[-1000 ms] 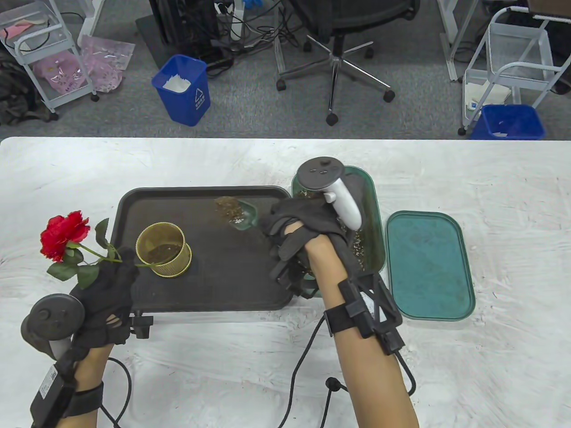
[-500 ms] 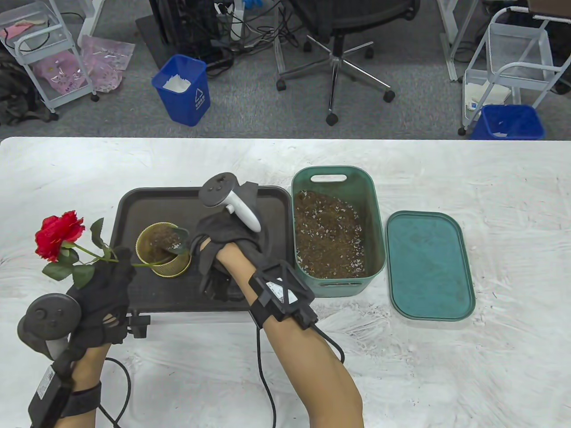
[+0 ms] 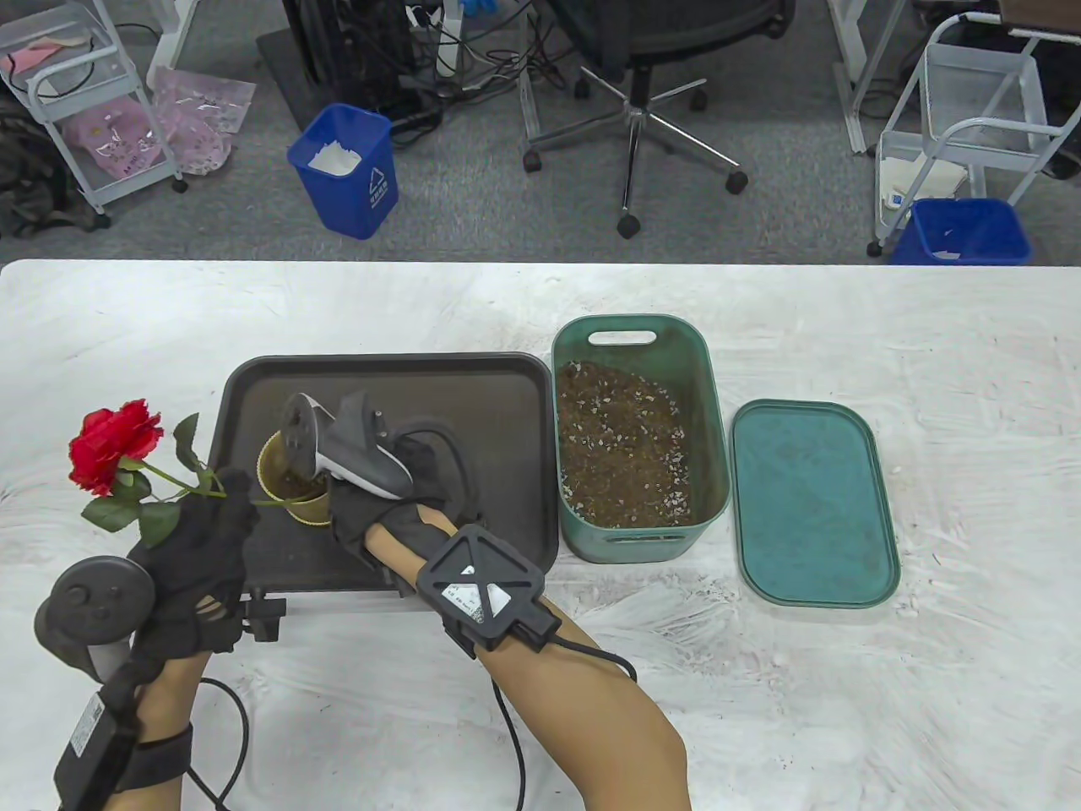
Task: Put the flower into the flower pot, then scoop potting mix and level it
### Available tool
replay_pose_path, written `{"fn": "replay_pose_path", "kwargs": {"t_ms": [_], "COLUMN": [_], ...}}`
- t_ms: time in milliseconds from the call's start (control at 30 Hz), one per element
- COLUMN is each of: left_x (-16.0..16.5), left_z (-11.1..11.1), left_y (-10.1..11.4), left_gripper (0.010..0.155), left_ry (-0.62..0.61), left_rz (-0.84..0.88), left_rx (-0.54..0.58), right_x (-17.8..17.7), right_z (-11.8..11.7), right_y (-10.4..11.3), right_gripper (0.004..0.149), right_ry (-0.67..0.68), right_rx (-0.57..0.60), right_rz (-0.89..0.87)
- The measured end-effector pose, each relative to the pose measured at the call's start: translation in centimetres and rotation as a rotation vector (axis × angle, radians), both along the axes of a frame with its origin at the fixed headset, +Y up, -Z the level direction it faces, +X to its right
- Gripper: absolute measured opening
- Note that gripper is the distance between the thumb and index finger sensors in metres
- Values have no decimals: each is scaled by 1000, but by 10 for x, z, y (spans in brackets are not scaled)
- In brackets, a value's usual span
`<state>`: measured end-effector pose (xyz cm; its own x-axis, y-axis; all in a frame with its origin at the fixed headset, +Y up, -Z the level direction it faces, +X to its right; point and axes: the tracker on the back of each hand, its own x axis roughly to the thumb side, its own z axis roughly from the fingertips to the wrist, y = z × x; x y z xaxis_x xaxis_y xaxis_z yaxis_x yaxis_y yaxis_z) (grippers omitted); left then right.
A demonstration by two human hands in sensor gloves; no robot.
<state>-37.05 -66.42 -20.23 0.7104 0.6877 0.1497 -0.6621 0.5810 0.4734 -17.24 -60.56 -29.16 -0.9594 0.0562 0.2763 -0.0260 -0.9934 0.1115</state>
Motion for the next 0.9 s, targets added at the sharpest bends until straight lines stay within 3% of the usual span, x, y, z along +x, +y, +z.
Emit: {"fn": "replay_pose_path", "kwargs": {"t_ms": [400, 900], "left_x": [0, 3], "left_z": [0, 0], "left_y": [0, -1], "left_gripper": [47, 47], "left_ry": [1, -8], "left_rz": [-1, -18], "left_rx": [0, 5], "right_x": [26, 167], "right_z": [17, -2], "right_y": [16, 85], "right_gripper": [50, 50], "right_ry": [19, -337], "right_rx": [88, 128], "right_rz": [12, -249]}}
